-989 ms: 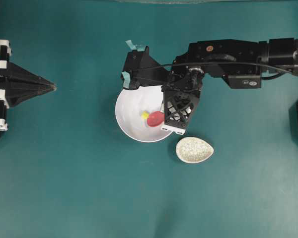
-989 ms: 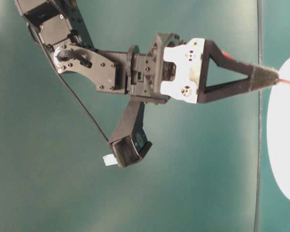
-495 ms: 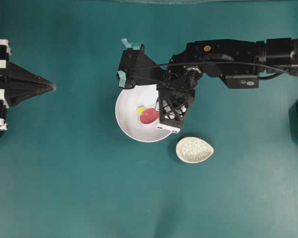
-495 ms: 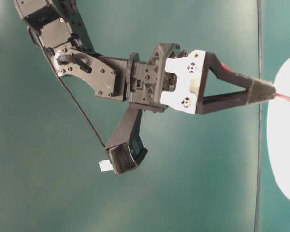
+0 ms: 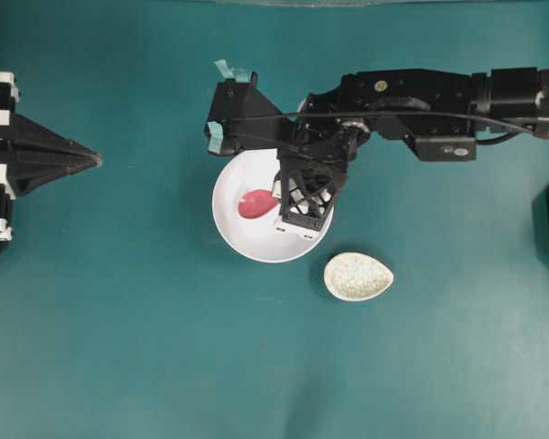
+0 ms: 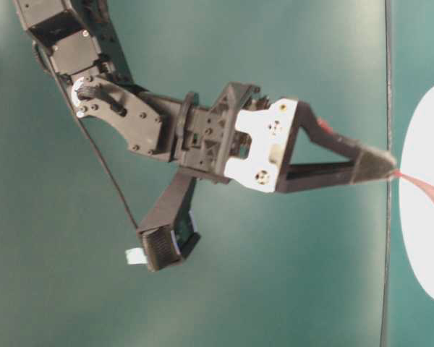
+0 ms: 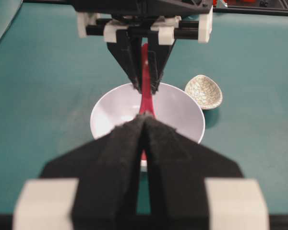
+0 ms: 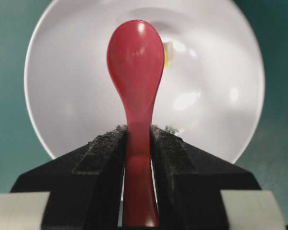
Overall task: Scoop the yellow hexagonal prism block from the bowl with a spoon using the right arm.
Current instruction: 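Slide the spoon bowl along the bowl floor toward the yellow block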
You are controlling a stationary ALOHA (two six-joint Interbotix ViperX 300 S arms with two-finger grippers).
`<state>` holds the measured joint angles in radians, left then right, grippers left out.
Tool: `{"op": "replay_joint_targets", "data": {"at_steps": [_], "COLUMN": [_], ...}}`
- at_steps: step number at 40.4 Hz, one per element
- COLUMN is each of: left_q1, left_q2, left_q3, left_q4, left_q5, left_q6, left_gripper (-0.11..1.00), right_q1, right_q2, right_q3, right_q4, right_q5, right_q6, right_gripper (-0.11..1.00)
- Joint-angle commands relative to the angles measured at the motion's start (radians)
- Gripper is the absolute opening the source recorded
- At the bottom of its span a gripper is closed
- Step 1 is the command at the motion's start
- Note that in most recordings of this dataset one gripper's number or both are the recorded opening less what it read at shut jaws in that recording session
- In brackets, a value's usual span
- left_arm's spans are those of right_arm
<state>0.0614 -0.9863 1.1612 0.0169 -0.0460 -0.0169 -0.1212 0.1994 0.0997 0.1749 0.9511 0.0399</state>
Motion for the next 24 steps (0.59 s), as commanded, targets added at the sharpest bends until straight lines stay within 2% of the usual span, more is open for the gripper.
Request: {"op": "replay_joint_targets", "data": {"at_steps": [1, 8, 24], "left_q1": [0.003, 0.003, 0.003], "left_q2": [0.005, 0.003, 0.003], "left_q3": [-0.028, -0.028, -0.028], "left_q4": [0.000, 0.000, 0.000], "left_q5": [-0.003, -0.003, 0.005], "left_q6": [-0.002, -0.002, -0.002], "left_gripper": [-0.01, -0.01, -0.01], "right_q1": [0.002, 0.002, 0.002], "right_q2": [-0.038, -0.071, -0.106], "right_q3": [-0.040, -0.049, -0.044], "right_q4": [-0.021, -0.035, -0.037], "right_q5": [-0.006, 0.018, 0.184], "right_q6": [0.003, 0.009, 0.014], "right_gripper": [0.24, 0.24, 0.24]}}
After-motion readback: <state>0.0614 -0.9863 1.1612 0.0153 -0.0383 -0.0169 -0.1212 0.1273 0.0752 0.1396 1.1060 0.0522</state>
